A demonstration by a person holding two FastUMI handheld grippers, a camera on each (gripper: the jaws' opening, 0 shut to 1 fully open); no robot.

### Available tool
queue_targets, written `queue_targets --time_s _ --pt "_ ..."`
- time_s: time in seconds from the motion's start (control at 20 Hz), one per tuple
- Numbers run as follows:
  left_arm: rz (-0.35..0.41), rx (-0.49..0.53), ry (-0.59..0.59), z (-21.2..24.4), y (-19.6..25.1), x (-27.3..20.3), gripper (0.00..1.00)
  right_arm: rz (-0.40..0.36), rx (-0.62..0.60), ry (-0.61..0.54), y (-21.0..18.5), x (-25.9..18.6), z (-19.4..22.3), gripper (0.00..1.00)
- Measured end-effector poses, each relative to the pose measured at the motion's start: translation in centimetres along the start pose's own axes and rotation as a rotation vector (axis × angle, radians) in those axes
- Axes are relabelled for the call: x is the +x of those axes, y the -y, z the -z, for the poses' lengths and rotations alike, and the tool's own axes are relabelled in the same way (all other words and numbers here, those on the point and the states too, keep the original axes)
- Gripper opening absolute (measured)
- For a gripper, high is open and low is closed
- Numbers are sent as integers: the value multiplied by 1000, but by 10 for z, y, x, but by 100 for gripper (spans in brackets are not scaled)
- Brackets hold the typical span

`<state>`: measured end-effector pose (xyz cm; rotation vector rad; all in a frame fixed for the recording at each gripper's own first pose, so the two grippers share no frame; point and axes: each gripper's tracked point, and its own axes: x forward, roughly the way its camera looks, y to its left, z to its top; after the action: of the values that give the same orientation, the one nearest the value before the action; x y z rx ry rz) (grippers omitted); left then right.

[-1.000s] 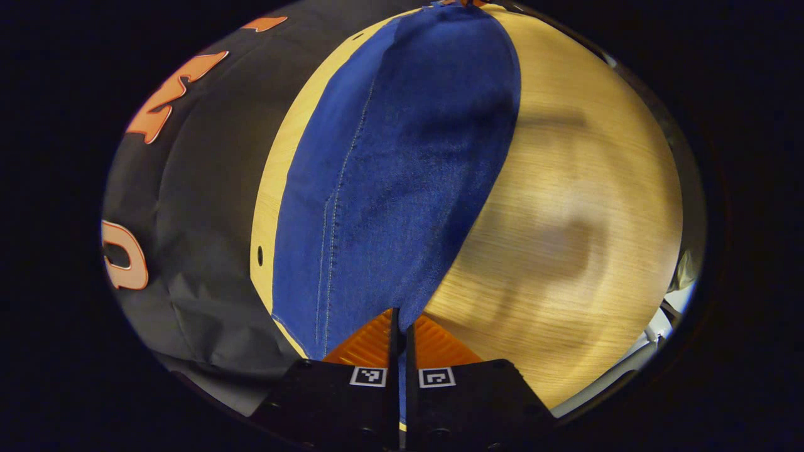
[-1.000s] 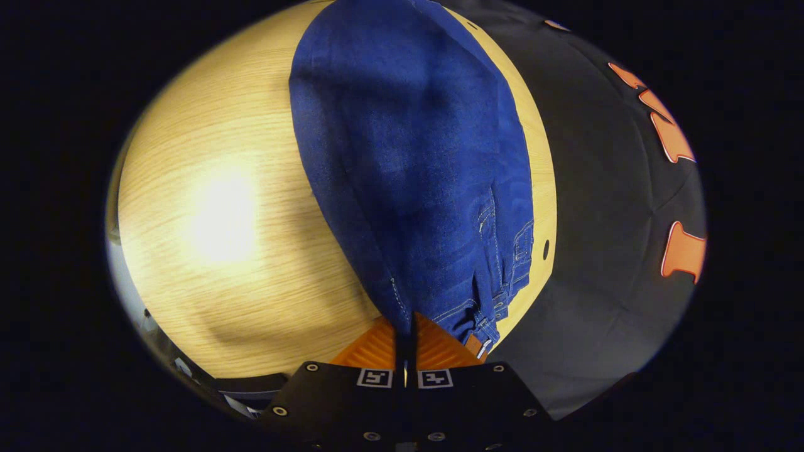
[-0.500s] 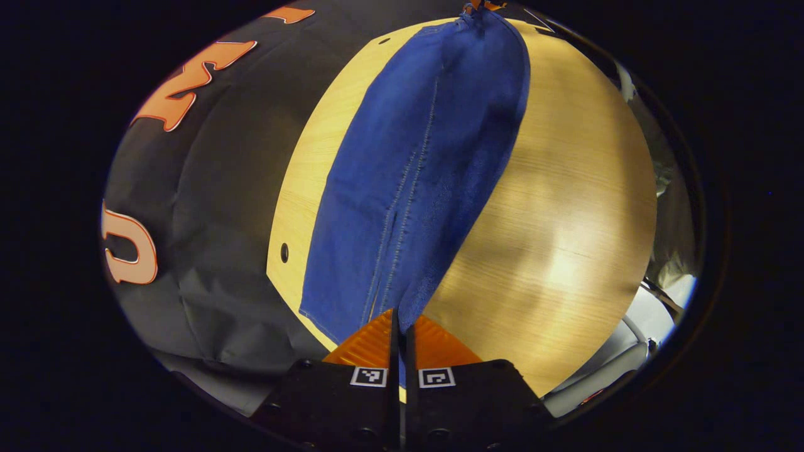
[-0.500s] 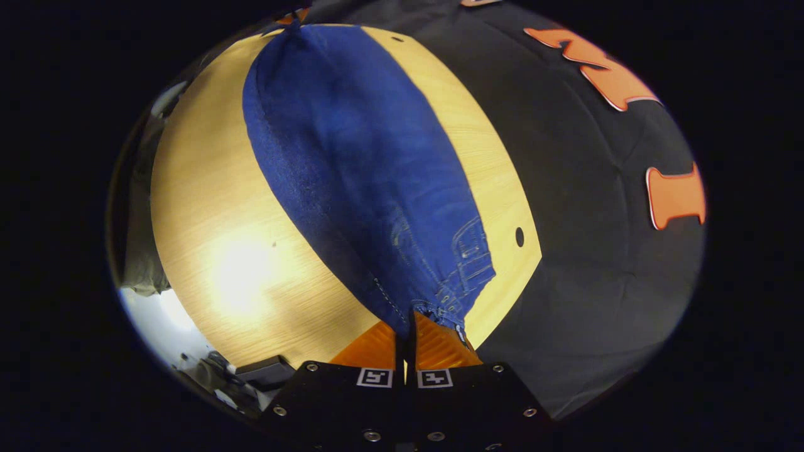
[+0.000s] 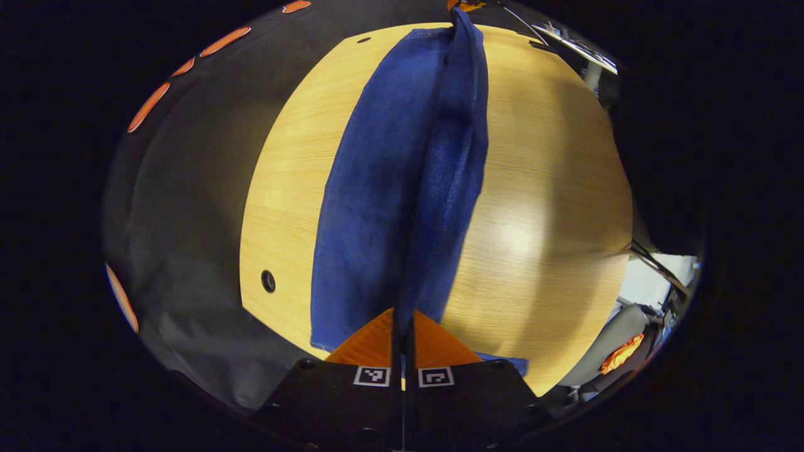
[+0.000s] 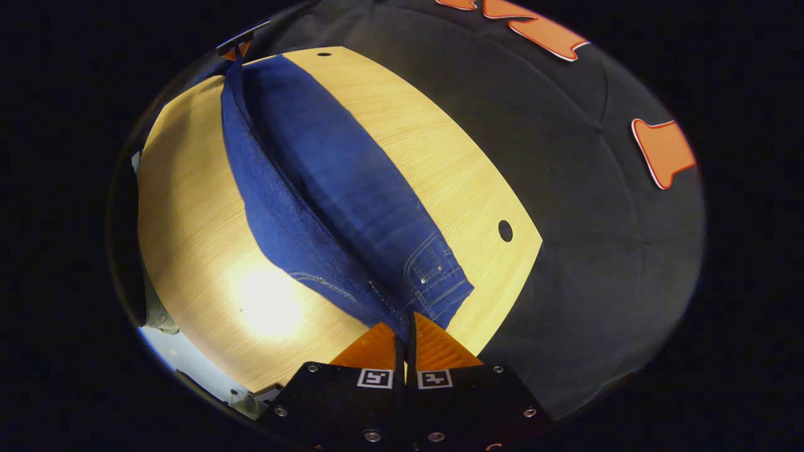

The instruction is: Grasp the waist and the cuffs of the jeans and fold them to make the two legs overlap; first hold the waist and fold one-third of the jeans toward the cuffs, then hold the cuffs and fold the remaining one-third in the same direction to finish folding.

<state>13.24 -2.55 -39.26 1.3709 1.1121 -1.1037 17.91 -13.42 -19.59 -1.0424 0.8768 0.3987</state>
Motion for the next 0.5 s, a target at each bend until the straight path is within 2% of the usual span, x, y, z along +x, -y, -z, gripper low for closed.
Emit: queue_targets --time_s 0.15,0.4,0.5 --pt "100 37 -27 -5 -38 34 2 -35 39 -57 16 40 -13 0" --pt "149 151 -60 -10 -92 78 2 -73 105 -106 32 94 -30 0" --pt "193 177 -81 -14 -104 94 2 -56 159 -107 33 115 -39 0"
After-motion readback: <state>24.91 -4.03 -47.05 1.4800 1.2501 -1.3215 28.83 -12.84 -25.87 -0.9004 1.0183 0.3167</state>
